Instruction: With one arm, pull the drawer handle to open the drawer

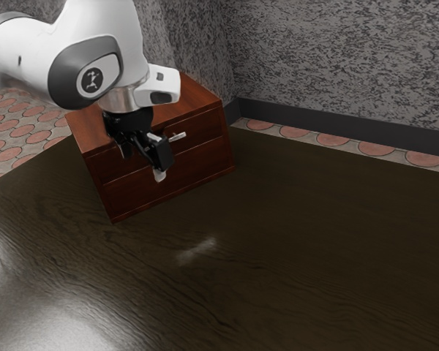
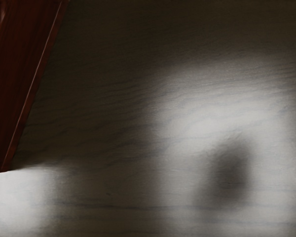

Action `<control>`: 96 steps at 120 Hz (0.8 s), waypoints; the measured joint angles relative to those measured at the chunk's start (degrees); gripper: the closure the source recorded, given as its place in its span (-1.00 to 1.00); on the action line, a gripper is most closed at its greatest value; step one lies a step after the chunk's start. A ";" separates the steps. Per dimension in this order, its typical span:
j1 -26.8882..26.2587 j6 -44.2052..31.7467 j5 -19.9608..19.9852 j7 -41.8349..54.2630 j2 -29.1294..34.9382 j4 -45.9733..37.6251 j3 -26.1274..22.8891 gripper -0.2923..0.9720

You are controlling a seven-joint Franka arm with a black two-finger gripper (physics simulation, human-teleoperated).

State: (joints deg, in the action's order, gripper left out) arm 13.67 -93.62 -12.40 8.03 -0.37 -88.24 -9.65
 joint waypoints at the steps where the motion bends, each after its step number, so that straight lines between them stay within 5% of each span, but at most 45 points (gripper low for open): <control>1: 0.02 -0.14 -0.09 0.23 -0.13 0.10 0.00 -0.54; 35: -0.92 -9.79 -4.38 6.27 -3.89 -3.13 1.38 -0.54; 66: -0.14 -14.43 -8.35 9.32 -5.36 2.01 6.78 -0.54; 96: -0.64 -16.42 -9.72 9.50 -13.10 6.05 7.37 -0.54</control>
State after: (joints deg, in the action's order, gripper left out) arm 13.03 -110.04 -22.11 17.54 -13.47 -82.19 -2.28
